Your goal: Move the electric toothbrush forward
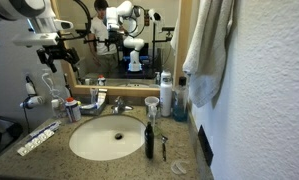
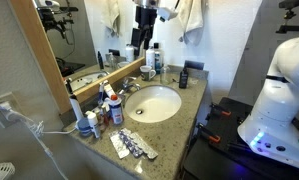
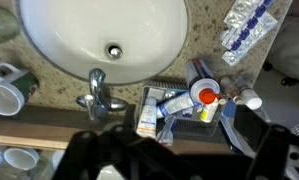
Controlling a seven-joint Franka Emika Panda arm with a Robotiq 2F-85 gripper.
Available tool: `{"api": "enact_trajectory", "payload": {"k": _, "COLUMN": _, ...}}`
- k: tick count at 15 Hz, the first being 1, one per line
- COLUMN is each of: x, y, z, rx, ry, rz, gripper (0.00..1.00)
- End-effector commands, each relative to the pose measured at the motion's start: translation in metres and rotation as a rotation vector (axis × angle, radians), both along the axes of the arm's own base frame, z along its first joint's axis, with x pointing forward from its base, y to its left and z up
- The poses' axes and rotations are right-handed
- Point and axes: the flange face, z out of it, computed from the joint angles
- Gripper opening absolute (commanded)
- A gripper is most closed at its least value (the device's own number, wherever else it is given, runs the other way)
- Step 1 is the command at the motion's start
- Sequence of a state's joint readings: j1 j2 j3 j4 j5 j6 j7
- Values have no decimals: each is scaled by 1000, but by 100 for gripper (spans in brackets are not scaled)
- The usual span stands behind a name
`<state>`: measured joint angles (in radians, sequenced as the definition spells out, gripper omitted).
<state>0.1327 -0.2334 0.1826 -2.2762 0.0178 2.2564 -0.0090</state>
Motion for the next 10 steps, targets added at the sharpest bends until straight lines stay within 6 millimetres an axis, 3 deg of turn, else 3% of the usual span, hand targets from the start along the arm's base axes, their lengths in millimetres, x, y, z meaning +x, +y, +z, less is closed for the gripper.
{"api": "enact_trajectory", "payload": {"k": 1, "x": 27, "y": 26, "z": -34, "rx": 86, "ry": -134, "rz": 103, "gripper": 100}}
{"api": "enact_trajectory", "payload": {"k": 6, "x": 53, "y": 78, "z": -93, "rx": 209, "ry": -266, "rz": 228, "gripper": 100}}
{"api": "enact_trajectory", "payload": {"k": 10, "x": 60, "y": 115, "z": -137, "rx": 264, "ry": -340, "rz": 305, "gripper": 100}}
